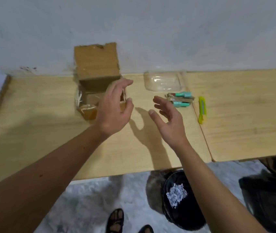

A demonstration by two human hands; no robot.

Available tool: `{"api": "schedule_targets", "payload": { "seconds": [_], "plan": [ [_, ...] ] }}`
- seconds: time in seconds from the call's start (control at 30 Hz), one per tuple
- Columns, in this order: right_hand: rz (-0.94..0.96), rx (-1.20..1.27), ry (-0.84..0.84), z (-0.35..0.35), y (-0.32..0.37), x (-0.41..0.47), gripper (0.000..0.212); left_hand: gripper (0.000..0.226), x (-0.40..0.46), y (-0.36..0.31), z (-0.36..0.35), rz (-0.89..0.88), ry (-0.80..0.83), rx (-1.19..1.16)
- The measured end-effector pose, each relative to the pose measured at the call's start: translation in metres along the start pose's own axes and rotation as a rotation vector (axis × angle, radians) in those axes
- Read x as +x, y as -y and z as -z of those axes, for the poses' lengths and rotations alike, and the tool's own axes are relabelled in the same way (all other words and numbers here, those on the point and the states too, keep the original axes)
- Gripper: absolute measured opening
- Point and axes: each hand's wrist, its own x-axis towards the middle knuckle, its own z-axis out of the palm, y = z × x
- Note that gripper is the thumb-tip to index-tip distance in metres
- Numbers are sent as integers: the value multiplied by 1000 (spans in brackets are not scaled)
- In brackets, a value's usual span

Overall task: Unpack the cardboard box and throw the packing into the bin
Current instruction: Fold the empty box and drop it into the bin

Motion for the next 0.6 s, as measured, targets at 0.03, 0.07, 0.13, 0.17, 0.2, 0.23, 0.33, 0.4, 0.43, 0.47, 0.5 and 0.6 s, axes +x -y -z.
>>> {"api": "schedule_targets", "payload": {
  "seconds": [0.03,0.07,0.13,0.17,0.2,0.23,0.33,0.4,0.43,0.47,0.5,0.6],
  "plan": [
    [3,10,24,-16,9,15,48,44,7,13,16,36,-66,22],
    [2,21,46,-32,17,30,51,44,12,26,30,85,-125,38],
    [-11,35,80,-62,28,57,54,44,21,55,53,175,-214,49],
    [-27,42,97,-76,33,71,57,44,25,68,60,223,-241,46],
    [-50,53,114,-89,36,83,60,45,30,80,65,283,-257,27],
    [-81,69,128,-101,38,95,65,48,34,90,68,366,-260,-16],
    [-199,115,157,-129,44,119,76,61,50,109,66,694,-176,-296],
    [-244,153,178,-139,41,126,72,64,54,117,61,770,-151,-426],
    [-245,173,188,-142,40,127,67,63,54,124,57,769,-156,-457],
    [-246,190,190,-144,38,127,67,60,52,130,53,757,-167,-483],
    [-251,206,187,-144,36,127,70,56,50,135,50,762,-175,-504],
    [-258,238,154,-143,30,128,80,53,52,138,50,769,-202,-557]
  ]
}}
